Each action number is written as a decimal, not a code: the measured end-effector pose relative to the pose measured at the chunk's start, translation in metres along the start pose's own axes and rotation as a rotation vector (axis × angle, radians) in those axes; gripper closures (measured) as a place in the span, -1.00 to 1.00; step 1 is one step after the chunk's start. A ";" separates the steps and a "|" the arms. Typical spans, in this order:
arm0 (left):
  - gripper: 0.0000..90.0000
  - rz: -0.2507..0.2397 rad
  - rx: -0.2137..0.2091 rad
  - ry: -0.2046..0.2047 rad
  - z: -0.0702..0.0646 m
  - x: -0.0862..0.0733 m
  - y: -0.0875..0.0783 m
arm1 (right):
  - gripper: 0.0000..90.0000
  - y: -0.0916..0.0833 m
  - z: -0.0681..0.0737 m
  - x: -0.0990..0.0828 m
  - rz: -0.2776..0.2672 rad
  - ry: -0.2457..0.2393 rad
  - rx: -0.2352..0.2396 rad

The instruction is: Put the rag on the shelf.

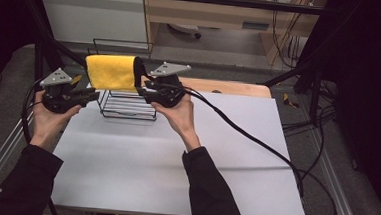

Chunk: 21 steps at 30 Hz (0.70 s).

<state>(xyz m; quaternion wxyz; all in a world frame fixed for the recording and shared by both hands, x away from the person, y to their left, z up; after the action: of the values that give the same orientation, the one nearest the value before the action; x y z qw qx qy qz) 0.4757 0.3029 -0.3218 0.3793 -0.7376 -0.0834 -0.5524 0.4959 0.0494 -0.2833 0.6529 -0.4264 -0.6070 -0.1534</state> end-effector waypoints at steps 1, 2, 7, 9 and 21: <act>0.45 0.010 -0.006 0.000 -0.003 -0.004 0.001 | 0.29 -0.005 -0.003 -0.003 0.005 0.004 -0.001; 0.41 0.017 -0.005 0.003 -0.004 -0.007 0.001 | 0.24 -0.011 -0.008 -0.007 0.006 0.013 -0.007; 0.12 0.042 -0.016 0.001 -0.014 -0.019 0.006 | -0.02 -0.037 -0.030 -0.025 0.022 0.058 -0.030; -0.04 0.045 -0.025 -0.008 -0.018 -0.024 0.010 | -0.14 -0.048 -0.039 -0.034 0.027 0.076 -0.045; -0.61 0.064 -0.077 -0.006 -0.042 -0.055 0.037 | -0.68 -0.103 -0.089 -0.100 0.072 0.156 -0.118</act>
<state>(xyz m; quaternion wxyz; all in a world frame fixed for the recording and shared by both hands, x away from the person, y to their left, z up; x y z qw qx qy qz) 0.4432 0.2656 -0.3834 0.3676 -0.7557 -0.0397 -0.5406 0.4592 -0.1095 -0.3283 0.6770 -0.4723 -0.5285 -0.1981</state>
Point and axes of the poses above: each handheld gripper's, and its own axes: y roughly forward along the jaws, x roughly out of its top, z roughly to its left, the point moved 5 cm from there along y, roughly forward along the jaws, and after that the axes turned 15 degrees about -x, right-handed, at the moved point
